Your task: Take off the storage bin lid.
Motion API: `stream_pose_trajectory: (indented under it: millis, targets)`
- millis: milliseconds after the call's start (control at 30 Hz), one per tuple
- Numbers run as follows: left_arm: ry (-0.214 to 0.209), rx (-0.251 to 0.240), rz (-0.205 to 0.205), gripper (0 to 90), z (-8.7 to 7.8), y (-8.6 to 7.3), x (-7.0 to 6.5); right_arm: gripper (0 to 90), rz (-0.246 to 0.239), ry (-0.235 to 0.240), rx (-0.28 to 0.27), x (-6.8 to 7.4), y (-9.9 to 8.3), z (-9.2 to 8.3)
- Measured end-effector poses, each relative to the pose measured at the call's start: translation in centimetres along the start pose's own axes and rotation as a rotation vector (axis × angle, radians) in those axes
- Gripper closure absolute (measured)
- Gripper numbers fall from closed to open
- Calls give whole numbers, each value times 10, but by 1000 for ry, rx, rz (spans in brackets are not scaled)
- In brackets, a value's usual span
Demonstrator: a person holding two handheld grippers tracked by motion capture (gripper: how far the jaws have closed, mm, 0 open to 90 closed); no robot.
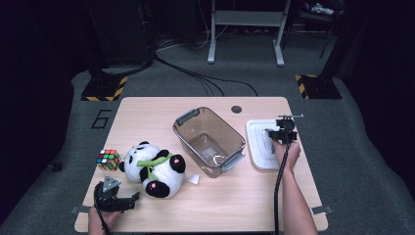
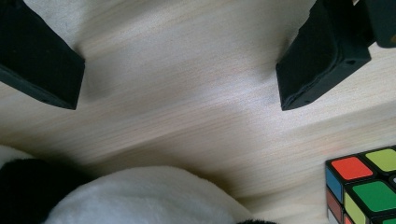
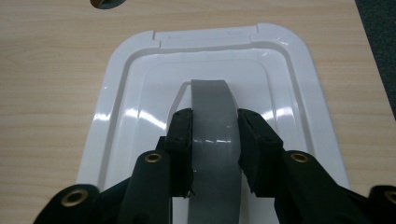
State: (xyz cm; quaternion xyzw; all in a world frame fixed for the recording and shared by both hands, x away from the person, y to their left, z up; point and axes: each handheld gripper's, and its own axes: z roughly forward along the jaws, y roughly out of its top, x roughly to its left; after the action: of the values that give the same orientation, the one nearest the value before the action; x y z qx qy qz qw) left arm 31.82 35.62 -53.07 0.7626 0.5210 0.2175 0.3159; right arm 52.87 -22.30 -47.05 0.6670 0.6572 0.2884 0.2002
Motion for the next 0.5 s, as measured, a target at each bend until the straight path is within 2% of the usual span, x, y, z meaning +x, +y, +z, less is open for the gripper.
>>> stream_pose_trajectory:
  millis: [133, 300, 333, 433, 500]
  targets:
    - [0, 0, 0, 8, 0, 0, 0, 665, 3, 0, 0, 0, -2, 3]
    - [0, 0, 0, 8, 0, 0, 0, 657, -17, -7, 4, 1, -2, 2]
    - [0, 0, 0, 8, 0, 0, 0, 593, -24, -11, 0, 1, -2, 1]
    - [0, 0, 0, 7, 0, 0, 0, 548, -30, 3, -6, 1, -2, -2]
    - [0, 0, 0, 7, 0, 0, 0, 456, -48, -4, -11, 2, -1, -7]
